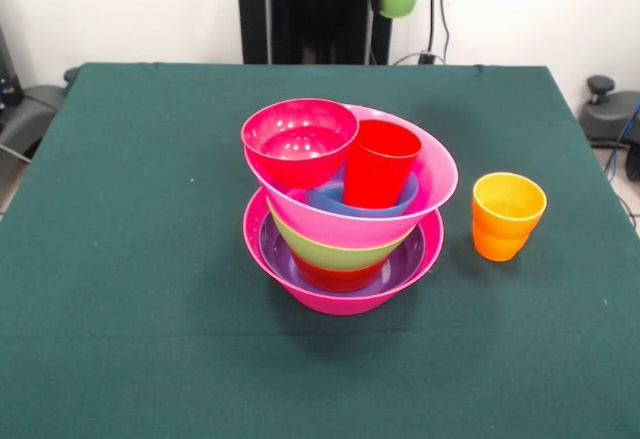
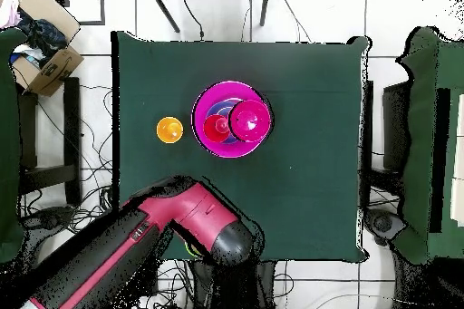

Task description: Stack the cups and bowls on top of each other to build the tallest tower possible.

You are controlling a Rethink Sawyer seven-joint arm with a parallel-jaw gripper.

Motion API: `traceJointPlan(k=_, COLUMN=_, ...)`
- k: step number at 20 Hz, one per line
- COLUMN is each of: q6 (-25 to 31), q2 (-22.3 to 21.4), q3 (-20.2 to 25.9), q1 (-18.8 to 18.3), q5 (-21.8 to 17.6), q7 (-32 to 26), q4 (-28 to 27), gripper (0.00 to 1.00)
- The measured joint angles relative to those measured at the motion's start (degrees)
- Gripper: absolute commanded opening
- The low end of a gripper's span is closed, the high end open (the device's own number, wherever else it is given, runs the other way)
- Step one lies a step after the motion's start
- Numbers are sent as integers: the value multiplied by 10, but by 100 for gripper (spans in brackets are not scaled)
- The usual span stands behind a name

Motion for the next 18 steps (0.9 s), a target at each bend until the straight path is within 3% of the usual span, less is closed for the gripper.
traceJointPlan(k=9, q6=-6, q2=-44, q3=-1, q1=-25, q5=-61, q7=0, q4=6, gripper=0)
traceJointPlan(k=18, q6=-1, q2=-60, q3=0, q1=-55, q5=-79, q7=-5, q4=9, gripper=0)
